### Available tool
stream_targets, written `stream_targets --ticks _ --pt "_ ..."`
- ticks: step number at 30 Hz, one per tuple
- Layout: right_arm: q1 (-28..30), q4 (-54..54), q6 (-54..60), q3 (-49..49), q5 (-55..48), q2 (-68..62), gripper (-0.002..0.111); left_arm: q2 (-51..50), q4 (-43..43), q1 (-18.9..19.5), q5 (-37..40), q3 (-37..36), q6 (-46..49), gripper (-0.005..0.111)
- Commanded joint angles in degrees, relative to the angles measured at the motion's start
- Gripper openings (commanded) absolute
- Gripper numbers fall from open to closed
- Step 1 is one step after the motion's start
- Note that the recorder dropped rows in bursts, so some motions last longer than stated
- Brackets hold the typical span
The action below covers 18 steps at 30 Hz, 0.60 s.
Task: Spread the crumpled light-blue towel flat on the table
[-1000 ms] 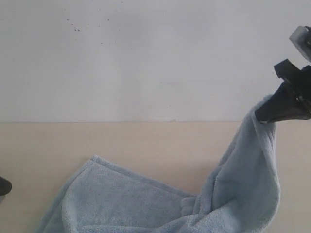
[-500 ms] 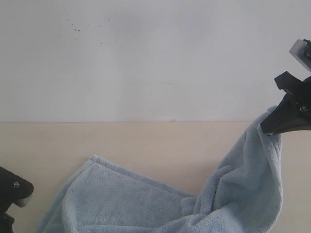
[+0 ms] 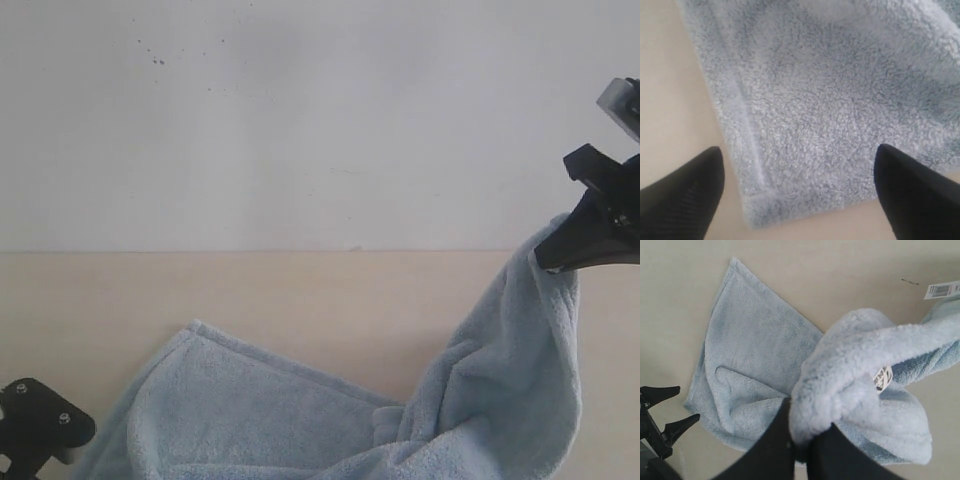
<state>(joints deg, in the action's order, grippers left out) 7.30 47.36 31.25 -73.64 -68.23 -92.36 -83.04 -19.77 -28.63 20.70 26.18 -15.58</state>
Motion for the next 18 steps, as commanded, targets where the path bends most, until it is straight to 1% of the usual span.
stream_targets --ticks 1,10,12,14,16,18 --pt "0.16 2.04 0.35 0.05 -0.08 0.22 0.000 -2.87 -2.32 0.11 -1.22 -0.15 -0.16 0.078" --pt "0.16 2.18 0.35 0.05 -0.08 0.22 0.000 -7.04 -1.81 0.11 -2.84 -0.15 -0.16 0.078" --pt "0.16 2.18 0.35 0.05 -0.08 0.22 0.000 -7.88 -1.61 0.11 -2.72 -0.15 -0.16 0.076" --pt "0.16 2.18 0.35 0.05 -0.08 0.22 0.000 -8.92 0.91 0.11 -2.56 -0.15 -0.16 0.069" --pt "0.16 2.18 0.35 0.05 -0.08 0.22 0.000 -10.10 4.72 0.11 -1.92 -0.15 -0.16 0.057" --pt "0.16 2.18 0.35 0.05 -0.08 0.22 0.000 -11.06 6.14 0.11 -1.24 -0.15 -0.16 0.043"
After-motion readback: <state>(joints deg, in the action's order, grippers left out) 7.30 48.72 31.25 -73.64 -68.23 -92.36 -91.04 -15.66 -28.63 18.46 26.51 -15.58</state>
